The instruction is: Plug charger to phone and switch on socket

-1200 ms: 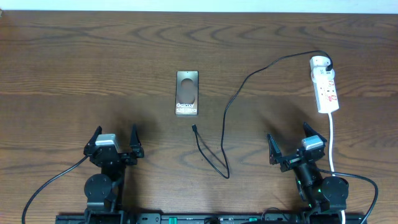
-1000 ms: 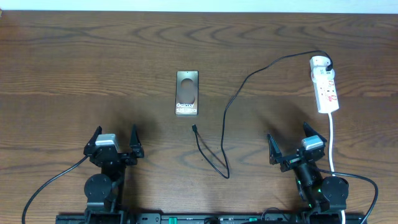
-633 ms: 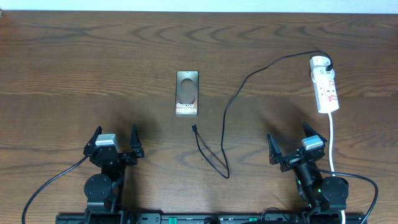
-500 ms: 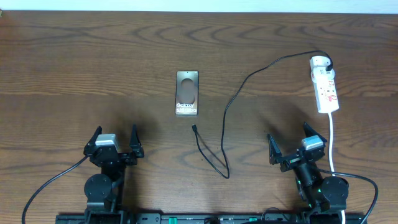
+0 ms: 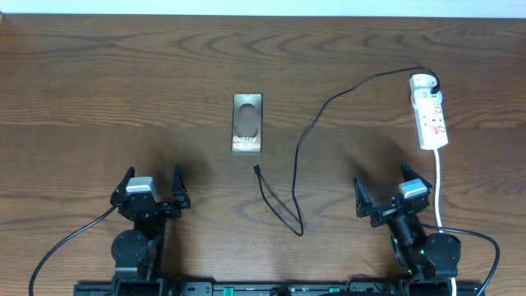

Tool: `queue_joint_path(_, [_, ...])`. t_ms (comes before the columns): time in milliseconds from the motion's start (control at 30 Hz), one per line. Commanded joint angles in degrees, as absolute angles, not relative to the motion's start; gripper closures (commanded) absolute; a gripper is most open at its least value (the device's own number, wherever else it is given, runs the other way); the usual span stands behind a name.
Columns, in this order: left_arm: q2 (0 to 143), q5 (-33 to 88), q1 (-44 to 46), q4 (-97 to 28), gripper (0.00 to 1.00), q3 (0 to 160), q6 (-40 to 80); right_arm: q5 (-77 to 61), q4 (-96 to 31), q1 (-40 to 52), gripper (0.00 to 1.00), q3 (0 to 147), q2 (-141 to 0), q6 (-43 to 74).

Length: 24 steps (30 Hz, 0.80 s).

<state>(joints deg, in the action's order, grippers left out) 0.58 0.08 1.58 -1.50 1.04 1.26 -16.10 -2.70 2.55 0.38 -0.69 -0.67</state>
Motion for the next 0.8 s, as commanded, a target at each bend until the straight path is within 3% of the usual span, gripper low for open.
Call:
queue_joint_path(0, [0.23,-0.67,1.30,-4.05,0.07,0.23,0.64,-16.23,-2.90,2.76,0.01,0.32,-0.38,-0.73])
queue_joint_path(600, [0.23,0.03,1.30,-0.60,0.07,1.96,0.67,-16.23,-2.90,2.76,0.01,0.32,-0.38,-0.73])
queue_joint_path(767, [2.13,0.86,1.30,-9.28,0.07,13.39,0.69,-16.23,-2.90,2.76,0.01,0.32,-0.38,-0.73])
